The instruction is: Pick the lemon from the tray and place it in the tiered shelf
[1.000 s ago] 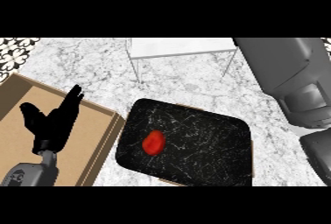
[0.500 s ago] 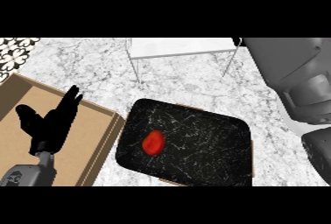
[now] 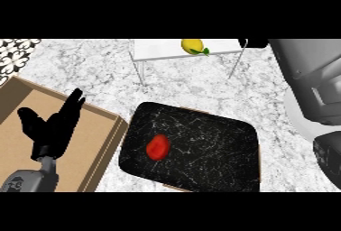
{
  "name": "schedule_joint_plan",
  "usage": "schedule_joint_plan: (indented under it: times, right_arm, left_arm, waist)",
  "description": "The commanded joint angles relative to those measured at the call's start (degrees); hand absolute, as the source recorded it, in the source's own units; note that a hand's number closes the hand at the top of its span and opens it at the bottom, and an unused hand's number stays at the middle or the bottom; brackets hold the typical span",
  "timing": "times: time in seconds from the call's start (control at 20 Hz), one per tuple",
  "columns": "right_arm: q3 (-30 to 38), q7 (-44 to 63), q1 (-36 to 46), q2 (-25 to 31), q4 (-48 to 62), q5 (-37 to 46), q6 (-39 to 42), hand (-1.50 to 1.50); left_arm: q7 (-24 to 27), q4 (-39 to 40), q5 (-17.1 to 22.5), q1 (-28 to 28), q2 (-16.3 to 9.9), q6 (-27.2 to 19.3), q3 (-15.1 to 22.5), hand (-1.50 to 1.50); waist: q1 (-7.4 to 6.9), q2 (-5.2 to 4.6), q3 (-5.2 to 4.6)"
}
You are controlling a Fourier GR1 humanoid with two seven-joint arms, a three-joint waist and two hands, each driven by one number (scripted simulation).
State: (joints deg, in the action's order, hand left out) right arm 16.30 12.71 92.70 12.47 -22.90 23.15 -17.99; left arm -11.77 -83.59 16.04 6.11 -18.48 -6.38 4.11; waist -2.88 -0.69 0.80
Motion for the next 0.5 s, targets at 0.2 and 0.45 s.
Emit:
schedule_joint_plan:
  times: [0.2, 0.45]
  right_arm:
    - [5.8, -1.7, 1.2, 4.0, -0.8, -3.7, -7.1, -1.50]
    - [6.5, 0.5, 0.3, 7.7, 0.8, -2.0, -14.1, -1.50]
  left_arm:
    - [-4.5, 6.1, -1.1, -0.3, 2.6, -2.0, 1.7, 0.00]
    - [-3.5, 5.7, 0.1, -2.2, 0.3, 0.9, -0.1, 0.00]
  waist:
    - [1.58, -0.30, -0.83]
    - [1.26, -0.19, -0.87]
